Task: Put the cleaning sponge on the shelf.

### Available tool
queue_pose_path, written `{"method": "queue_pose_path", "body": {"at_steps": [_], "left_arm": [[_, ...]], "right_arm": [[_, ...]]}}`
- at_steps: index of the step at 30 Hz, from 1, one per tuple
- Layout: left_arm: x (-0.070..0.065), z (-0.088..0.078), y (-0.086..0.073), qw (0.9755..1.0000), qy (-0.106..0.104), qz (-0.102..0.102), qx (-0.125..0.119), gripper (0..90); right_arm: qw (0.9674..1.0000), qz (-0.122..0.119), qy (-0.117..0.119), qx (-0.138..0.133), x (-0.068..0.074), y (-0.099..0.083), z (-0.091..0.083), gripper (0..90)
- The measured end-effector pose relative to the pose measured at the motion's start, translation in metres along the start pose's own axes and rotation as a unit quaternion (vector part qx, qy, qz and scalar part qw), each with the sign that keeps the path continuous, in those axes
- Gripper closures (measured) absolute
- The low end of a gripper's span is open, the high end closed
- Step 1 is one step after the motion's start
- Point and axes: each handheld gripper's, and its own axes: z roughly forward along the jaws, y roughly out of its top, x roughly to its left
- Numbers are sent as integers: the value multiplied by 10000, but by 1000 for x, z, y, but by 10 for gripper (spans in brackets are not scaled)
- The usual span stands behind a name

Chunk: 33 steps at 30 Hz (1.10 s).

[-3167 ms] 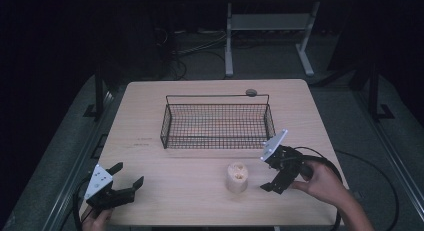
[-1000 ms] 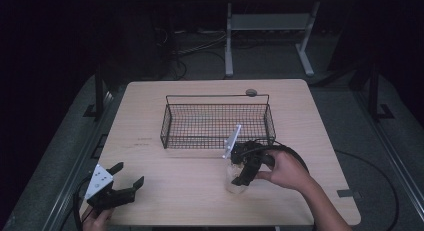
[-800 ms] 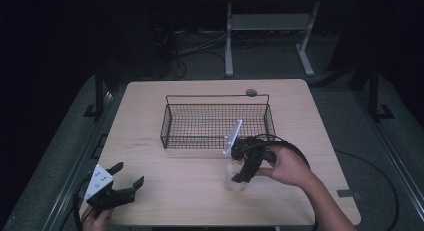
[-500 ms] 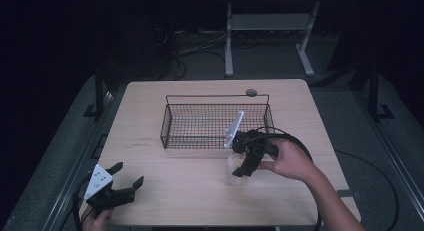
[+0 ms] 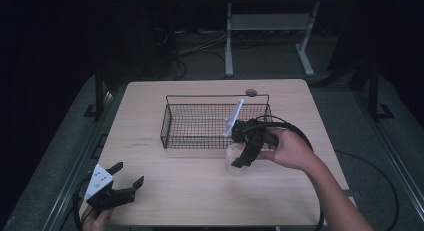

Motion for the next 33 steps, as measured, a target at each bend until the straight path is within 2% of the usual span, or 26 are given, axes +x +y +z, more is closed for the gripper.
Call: {"method": "queue_pose_path", "body": {"at_steps": [25, 33], "left_arm": [[1, 0, -1, 10000, 7, -49, -16, 138], [2, -1, -1, 10000, 15, -41, -29, 138]], "right_arm": [[9999, 156, -38, -44, -30, 16, -16, 284], [9998, 182, -63, 30, -37, 22, -20, 285]]}}
